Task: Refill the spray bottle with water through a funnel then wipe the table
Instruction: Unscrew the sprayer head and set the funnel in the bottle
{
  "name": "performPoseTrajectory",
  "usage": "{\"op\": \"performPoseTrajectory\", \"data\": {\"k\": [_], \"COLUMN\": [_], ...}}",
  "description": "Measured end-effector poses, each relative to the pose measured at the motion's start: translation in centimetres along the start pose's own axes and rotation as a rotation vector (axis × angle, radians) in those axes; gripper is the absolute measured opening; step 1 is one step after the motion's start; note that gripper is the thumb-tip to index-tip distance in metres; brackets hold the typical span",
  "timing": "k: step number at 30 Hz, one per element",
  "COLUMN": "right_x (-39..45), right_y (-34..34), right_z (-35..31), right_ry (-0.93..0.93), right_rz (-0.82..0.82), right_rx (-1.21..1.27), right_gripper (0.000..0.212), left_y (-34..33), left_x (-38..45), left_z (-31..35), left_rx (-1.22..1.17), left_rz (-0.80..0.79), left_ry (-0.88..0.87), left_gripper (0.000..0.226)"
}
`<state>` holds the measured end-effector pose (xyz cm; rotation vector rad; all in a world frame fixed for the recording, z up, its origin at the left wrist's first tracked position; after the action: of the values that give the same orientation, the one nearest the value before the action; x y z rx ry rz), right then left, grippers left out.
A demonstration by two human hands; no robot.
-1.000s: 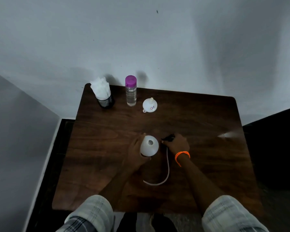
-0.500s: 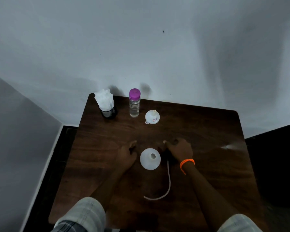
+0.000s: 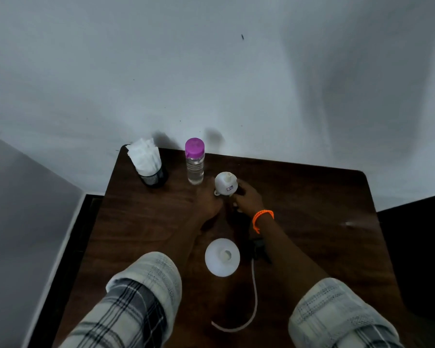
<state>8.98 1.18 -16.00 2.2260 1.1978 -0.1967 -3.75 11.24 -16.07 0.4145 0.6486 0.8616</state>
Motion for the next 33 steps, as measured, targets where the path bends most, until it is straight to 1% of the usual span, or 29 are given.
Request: {"op": "performPoseTrajectory", "data": {"k": [1,3,4,6,9,13,17,21,23,26,30,31,33], "right_x": [0.2,0.1,0.1,0.0,-1.2,-4.4,-8.7,-12.9,-14.8,-16.6,-17.8,-18.0,-18.5], "right_y": [-0.4,-0.9,-1.0,-0.9,-0.2,1.4,2.8,4.0,4.4,4.8,5.2,5.3,5.6], "right_z": [0.1,0.1,0.2,0.9,0.8,-0.7,-2.3,-3.8,-4.5,-5.3,-6.8,-7.2,-8.0], "right_ry": [-0.024,-0.064,-0.076,-0.086,-0.079,-0.071,-0.059,-0.075,-0.091,-0.095,-0.108,-0.102,-0.079], "right_rz": [-0.016,-0.042,-0.037,-0.009,0.013,0.075,0.096,0.100,0.109,0.103,0.081,0.085,0.099], "right_rx": [0.027,0.091,0.121,0.191,0.270,0.463,0.591,0.628,0.653,0.669,0.636,0.619,0.604], "right_gripper": [0.068,0.071,0.071,0.071,0.066,0.056,0.049,0.036,0.029,0.028,0.044,0.042,0.033], "left_y": [-0.3,-0.7,-0.8,-0.7,-0.2,1.8,2.9,4.6,5.7,7.5,10.1,10.6,11.4], "left_x": [0.4,0.5,0.4,0.1,-1.1,-4.0,-7.3,-10.5,-12.0,-13.7,-15.6,-15.9,-16.7], "left_z": [-0.2,-0.1,-0.1,0.0,0.4,1.2,1.7,2.7,3.2,3.7,4.7,4.9,5.3], "left_rx": [0.016,0.031,0.019,-0.046,-0.264,-0.463,-0.563,-0.597,-0.573,-0.515,-0.417,-0.391,-0.369], "left_rz": [0.008,-0.020,-0.037,-0.057,-0.096,0.019,0.055,0.096,0.130,0.177,0.223,0.230,0.232], "left_ry": [-0.002,0.001,0.010,0.031,0.082,0.098,0.067,0.017,-0.027,-0.104,-0.180,-0.206,-0.253], "left_gripper": [0.050,0.066,0.069,0.065,0.058,0.047,0.042,0.043,0.045,0.048,0.035,0.031,0.025]}}
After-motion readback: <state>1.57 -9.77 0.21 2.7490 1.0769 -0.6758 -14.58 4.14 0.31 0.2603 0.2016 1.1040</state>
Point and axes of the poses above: each hand's wrist, its own x-axis towards the middle knuckle, its own y-axis out of the back of the hand, z = x × y, the point moved 5 cm from there along x, towards the middle knuckle, and after that the axes turned 8 degrees about y, right-handed, at the moved point
